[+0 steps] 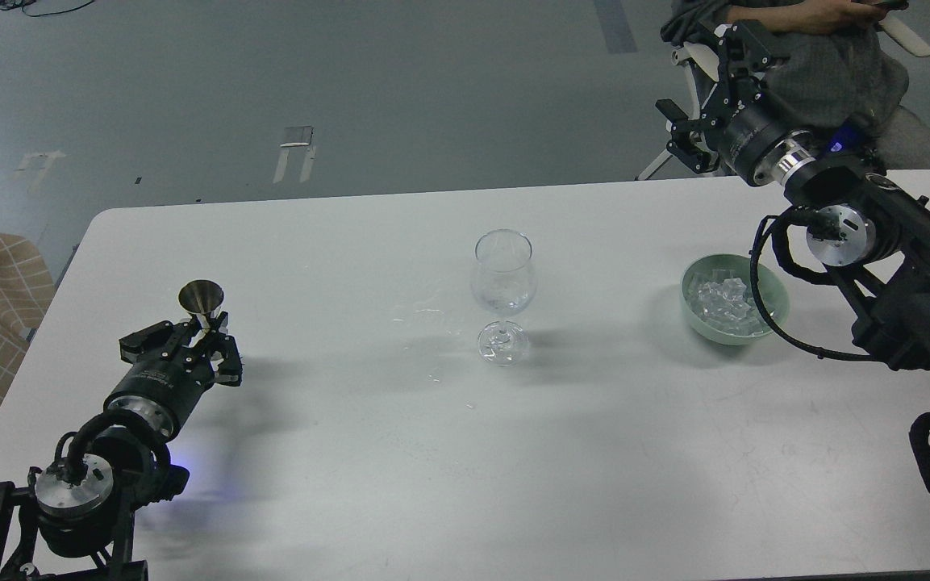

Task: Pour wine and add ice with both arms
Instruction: 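Set the jigger upright on the table, open and withdraw the left gripper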

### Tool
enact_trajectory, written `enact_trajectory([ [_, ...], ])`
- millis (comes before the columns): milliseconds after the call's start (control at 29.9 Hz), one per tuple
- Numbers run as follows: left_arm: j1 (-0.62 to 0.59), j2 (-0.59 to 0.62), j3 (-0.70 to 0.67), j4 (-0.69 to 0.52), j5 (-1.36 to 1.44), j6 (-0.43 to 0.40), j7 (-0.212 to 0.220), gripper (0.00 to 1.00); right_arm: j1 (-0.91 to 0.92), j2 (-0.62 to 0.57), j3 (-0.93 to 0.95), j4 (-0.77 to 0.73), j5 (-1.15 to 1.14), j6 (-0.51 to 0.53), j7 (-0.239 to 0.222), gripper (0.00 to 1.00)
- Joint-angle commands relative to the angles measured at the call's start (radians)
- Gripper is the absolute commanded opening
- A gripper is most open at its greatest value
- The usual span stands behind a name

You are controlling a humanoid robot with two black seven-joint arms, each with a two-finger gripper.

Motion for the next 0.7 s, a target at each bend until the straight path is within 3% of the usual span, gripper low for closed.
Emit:
enact_trajectory([
  [0,0.0,0.0,0.002,0.007,-0.001,0.001,0.0,0.0,-0.004,0.0,0.0,0.0,0.001,0.0,0.0,1.0],
  [234,0.003,0.0,0.0,0.024,-0.001,-0.002,-0.003,0.04,-0.007,-0.001,0.0,0.0,-0.001,0.001,0.0,1.0],
  [401,0.0,0.0,0.0,0.032,-0.003,0.001,-0.002,0.14,-0.006,0.0,0.0,0.0,-0.001,0.0,0.0,1.0],
  [669,0.002,0.0,0.0,0.046,-0.003,0.0,0.0,0.2,-0.007,-0.003,0.0,0.0,-0.001,0.0,0.0,1.0],
])
